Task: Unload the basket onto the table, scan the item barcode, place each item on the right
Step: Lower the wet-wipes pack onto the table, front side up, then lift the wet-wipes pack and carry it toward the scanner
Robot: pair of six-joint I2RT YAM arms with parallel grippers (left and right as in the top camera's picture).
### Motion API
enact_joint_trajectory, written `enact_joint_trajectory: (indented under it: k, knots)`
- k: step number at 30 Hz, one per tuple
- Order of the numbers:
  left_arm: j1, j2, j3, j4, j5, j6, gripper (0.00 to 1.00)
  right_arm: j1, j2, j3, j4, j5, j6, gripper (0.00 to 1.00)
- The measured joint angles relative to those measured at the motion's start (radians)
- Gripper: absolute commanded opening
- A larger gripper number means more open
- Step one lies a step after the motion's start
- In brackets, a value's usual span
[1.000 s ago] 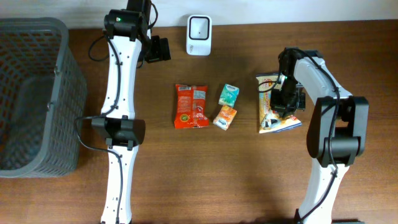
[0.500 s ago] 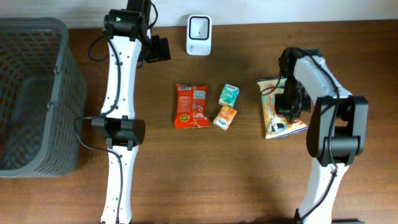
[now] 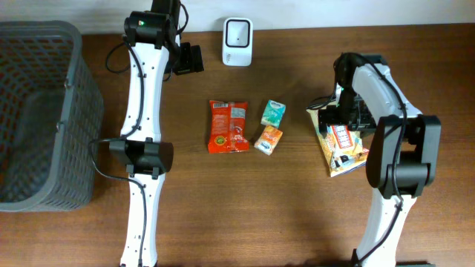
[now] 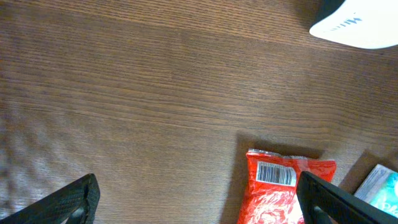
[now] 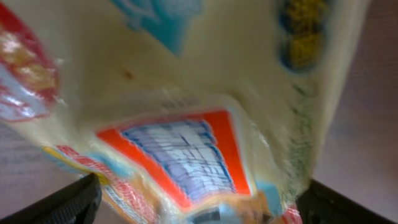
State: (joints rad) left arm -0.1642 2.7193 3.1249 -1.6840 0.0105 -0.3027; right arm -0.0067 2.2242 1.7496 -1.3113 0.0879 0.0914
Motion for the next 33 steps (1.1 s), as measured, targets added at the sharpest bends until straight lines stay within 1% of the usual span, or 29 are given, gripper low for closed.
enact_joint_trajectory:
  k: [1, 3, 4, 5, 6, 8, 10, 11, 14, 16, 18, 20, 22, 23, 25, 27, 29, 31, 33]
  knots:
    - [0.0, 0.0, 0.0, 0.0, 0.0, 0.0, 0.99, 0.0, 0.0, -0.024, 0.035, -0.01, -0.018, 0.98]
    - [0.0, 0.0, 0.0, 0.0, 0.0, 0.0, 0.99, 0.0, -0.001, -0.087, 0.109, -0.029, -0.049, 0.75]
    - [0.0, 0.0, 0.0, 0.0, 0.0, 0.0, 0.99, 0.0, -0.009, -0.103, 0.126, -0.037, -0.056, 0.55]
    - [0.0, 0.0, 0.0, 0.0, 0.0, 0.0, 0.99, 0.0, -0.016, -0.116, 0.141, -0.04, -0.05, 0.5]
    - [0.0, 0.0, 0.0, 0.001, 0.0, 0.0, 0.99, 0.0, -0.023, -0.125, 0.151, -0.043, -0.038, 0.36]
    - [0.0, 0.0, 0.0, 0.001, 0.0, 0.0, 0.99, 0.0, -0.026, -0.125, 0.158, -0.061, 0.015, 0.25]
    - [0.0, 0.0, 0.0, 0.001, 0.0, 0.0, 0.99, -0.002, -0.029, -0.115, 0.153, -0.111, 0.048, 0.23]
    - [0.0, 0.0, 0.0, 0.0, 0.0, 0.0, 0.99, -0.006, -0.029, -0.104, 0.153, -0.166, 0.063, 0.18]
    - [0.0, 0.0, 0.0, 0.001, 0.0, 0.0, 0.99, -0.006, -0.02, -0.051, 0.168, -0.424, 0.082, 0.04]
    - [0.0, 0.0, 0.0, 0.001, 0.0, 0.0, 0.99, -0.005, -0.012, -0.001, 0.24, -0.6, 0.09, 0.04]
    - [0.0, 0.0, 0.0, 0.0, 0.0, 0.0, 0.99, -0.001, -0.011, 0.028, 0.39, -0.742, 0.116, 0.04]
    - [0.0, 0.0, 0.0, 0.001, 0.0, 0.0, 0.99, 0.018, -0.011, 0.04, 0.603, -0.809, 0.211, 0.04]
    - [0.0, 0.0, 0.0, 0.002, 0.0, 0.0, 0.99, 0.052, -0.011, 0.04, 0.806, -0.8, 0.319, 0.04]
    - [0.0, 0.0, 0.0, 0.0, 0.0, 0.0, 0.99, 0.095, -0.009, 0.043, 0.946, -0.75, 0.383, 0.04]
    - [0.0, 0.0, 0.0, 0.001, 0.0, 0.0, 0.99, 0.176, -0.009, 0.048, 1.068, -0.619, 0.442, 0.04]
    - [0.0, 0.0, 0.0, 0.001, 0.0, 0.0, 0.99, 0.28, -0.009, 0.048, 1.145, -0.403, 0.47, 0.04]
    - [0.0, 0.0, 0.0, 0.001, 0.0, 0.0, 0.99, 0.359, -0.009, 0.048, 1.191, -0.235, 0.483, 0.04]
    - [0.0, 0.0, 0.0, 0.001, 0.0, 0.0, 0.99, 0.399, -0.007, 0.048, 1.255, -0.16, 0.501, 0.04]
    - [0.0, 0.0, 0.0, 0.0, 0.0, 0.0, 0.99, 0.4, -0.006, 0.051, 1.263, -0.112, 0.552, 0.04]
